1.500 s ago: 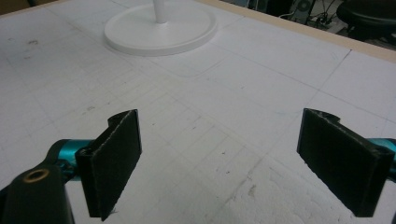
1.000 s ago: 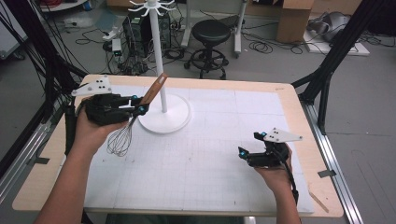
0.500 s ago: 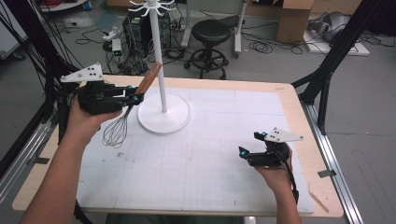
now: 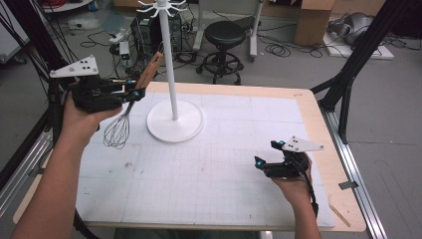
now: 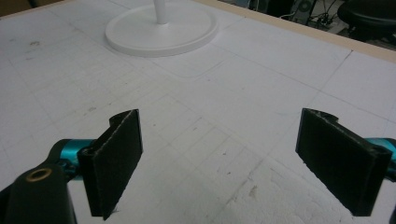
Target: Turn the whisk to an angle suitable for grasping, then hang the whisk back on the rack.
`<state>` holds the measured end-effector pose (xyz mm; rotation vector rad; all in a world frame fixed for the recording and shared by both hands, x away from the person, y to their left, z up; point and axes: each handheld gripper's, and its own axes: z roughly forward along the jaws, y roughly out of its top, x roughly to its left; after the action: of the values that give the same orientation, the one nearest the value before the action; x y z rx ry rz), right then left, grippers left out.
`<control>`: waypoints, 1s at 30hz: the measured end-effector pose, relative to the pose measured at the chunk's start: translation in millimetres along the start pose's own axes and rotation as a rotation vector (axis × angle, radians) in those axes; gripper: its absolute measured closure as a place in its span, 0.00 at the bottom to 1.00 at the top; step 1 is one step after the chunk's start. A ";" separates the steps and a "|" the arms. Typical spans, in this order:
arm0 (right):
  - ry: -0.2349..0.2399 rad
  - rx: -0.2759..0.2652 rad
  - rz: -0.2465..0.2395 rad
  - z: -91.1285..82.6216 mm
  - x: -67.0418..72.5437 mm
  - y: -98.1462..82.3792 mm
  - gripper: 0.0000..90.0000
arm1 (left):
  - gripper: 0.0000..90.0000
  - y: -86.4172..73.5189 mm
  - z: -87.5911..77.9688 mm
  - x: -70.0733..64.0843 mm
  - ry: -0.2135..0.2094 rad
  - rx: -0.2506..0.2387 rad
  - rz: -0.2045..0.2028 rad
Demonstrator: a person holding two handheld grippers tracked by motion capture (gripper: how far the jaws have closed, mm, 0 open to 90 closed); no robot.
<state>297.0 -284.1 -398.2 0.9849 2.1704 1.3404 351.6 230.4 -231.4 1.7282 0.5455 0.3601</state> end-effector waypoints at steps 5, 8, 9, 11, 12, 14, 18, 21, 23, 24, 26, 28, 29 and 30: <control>0.010 -0.010 0.000 0.8 0.7 1.7 0.15 | 0.79 7.4 -7.0 -0.6 0.010 -0.022 -0.010; 0.015 -0.007 0.003 0.7 1.9 2.1 0.15 | 0.78 13.8 -9.2 -0.2 0.011 -0.023 -0.004; 0.010 -0.001 -0.001 2.1 2.0 1.8 0.15 | 0.79 15.3 -9.1 -0.1 0.012 -0.024 -0.003; 0.008 0.001 -0.003 2.7 1.9 1.8 0.15 | 0.79 17.6 -8.7 0.2 0.014 -0.023 -0.003; 0.013 0.003 0.000 3.1 2.4 2.0 0.15 | 0.79 18.3 -8.5 0.5 0.019 -0.027 -0.001; 0.009 -0.001 -0.003 3.8 1.9 2.7 0.15 | 0.78 19.4 -8.6 1.6 0.021 -0.038 -0.002; 0.016 0.002 -0.003 5.3 2.9 3.6 0.15 | 0.78 24.4 -9.4 7.1 0.033 -0.058 -0.005; 0.012 0.003 -0.004 5.0 2.0 3.3 0.15 | 0.78 27.1 -10.0 10.7 0.034 -0.071 -0.011; 0.010 0.003 -0.004 5.1 1.8 2.8 0.15 | 0.79 31.8 -10.5 15.1 0.046 -0.084 -0.017; 0.011 0.008 -0.002 5.2 2.2 2.6 0.15 | 0.79 33.6 -10.9 17.3 0.046 -0.090 -0.021; 0.009 0.010 -0.007 5.6 2.4 2.3 0.15 | 0.79 34.8 -11.2 18.8 0.044 -0.099 -0.022; 0.008 0.012 -0.007 5.8 3.1 1.9 0.15 | 0.79 36.8 -10.5 21.8 0.043 -0.107 -0.034; 0.010 0.013 -0.007 6.1 3.1 1.8 0.15 | 0.78 37.8 -9.8 23.0 0.047 -0.108 -0.032; 0.013 0.016 -0.008 6.5 3.3 1.8 0.15 | 0.78 38.8 -9.4 23.8 0.052 -0.109 -0.029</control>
<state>299.7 -277.3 -399.5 0.9755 2.1960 1.3313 373.1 244.7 -192.8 1.6079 0.5775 0.4081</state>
